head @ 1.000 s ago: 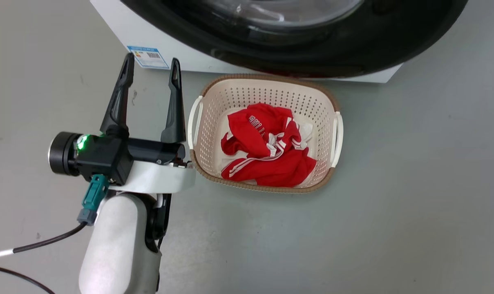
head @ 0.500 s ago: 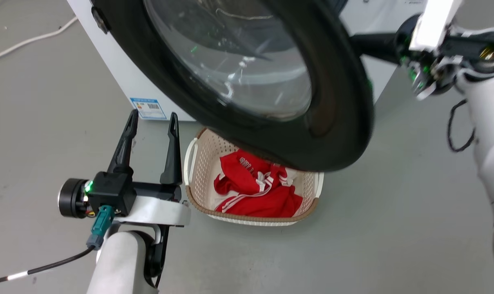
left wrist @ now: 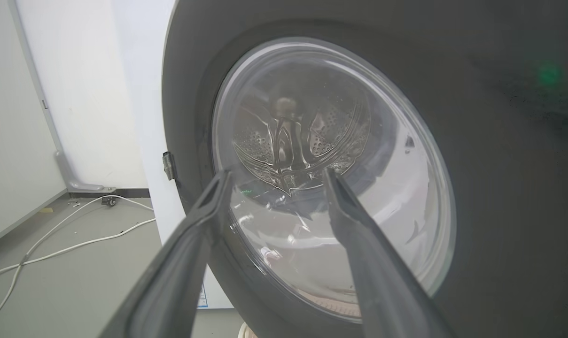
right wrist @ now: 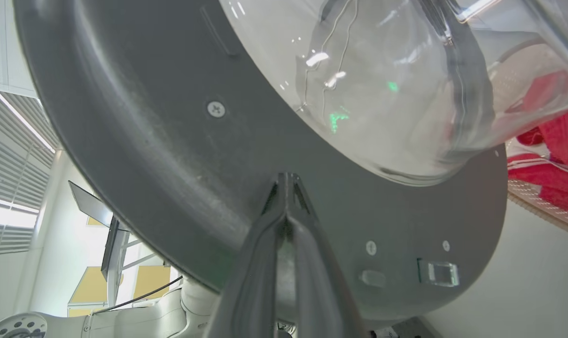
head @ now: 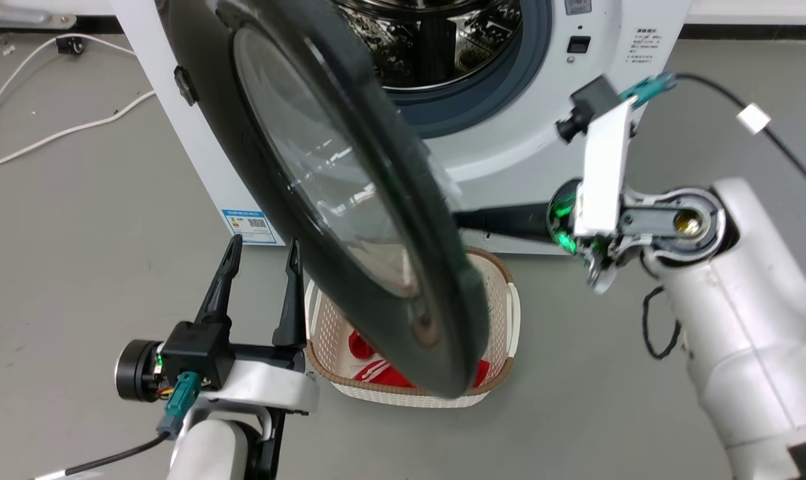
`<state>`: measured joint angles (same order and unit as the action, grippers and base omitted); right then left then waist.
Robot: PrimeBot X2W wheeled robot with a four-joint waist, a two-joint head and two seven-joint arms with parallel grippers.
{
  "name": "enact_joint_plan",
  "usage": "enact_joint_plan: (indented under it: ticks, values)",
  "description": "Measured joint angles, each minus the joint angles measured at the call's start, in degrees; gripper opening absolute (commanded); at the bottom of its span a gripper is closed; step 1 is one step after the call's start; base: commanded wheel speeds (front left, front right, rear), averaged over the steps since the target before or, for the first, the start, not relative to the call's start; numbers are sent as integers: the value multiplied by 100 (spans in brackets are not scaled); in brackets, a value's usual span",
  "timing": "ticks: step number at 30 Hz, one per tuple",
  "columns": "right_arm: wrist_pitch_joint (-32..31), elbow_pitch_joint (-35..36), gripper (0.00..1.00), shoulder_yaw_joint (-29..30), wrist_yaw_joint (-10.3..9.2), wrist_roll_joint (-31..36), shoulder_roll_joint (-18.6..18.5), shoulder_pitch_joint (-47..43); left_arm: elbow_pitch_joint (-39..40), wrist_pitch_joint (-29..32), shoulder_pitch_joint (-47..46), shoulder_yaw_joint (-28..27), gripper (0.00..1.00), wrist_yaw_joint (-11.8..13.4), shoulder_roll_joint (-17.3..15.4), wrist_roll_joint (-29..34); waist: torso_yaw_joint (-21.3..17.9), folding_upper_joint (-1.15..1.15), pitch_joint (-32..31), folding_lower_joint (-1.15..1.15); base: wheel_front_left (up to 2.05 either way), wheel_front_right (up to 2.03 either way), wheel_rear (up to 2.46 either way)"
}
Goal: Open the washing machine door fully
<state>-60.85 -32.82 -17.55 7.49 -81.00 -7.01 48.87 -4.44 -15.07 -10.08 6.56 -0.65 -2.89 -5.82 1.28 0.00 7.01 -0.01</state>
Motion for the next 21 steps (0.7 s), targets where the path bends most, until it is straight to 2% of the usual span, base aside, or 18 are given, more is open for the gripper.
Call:
enact_joint_plan:
  ticks: [6,10,14,18,19,20,21]
  values:
    - [-49,571,0,-109,0,-42,167,-482,-7,0,105,22,100,66,-1,-52,14,0,-59,0,0,0,0]
    - [153,844,0,-76,0,-71,243,-741,-11,0,159,13,100,73,-1,-69,-13,0,-71,0,0,0,0]
    - [827,1138,0,241,0,-71,302,-1096,-44,0,163,29,100,85,0,-92,-34,0,-133,0,0,0,0]
    - [2006,1435,0,764,0,42,353,-1589,-64,0,194,27,100,115,0,-107,-68,0,-231,0,0,0,0]
    - [2306,1499,12,881,0,135,352,-1723,-70,0,216,32,100,119,0,-120,-77,0,-259,0,0,0,0]
    - [2593,1562,29,1010,0,131,356,-1870,-78,0,244,34,100,123,0,-134,-88,0,-289,0,0,0,0]
    - [2891,1637,91,1150,0,104,364,-2051,-90,0,277,43,100,124,0,-141,-97,0,-325,0,0,0,0]
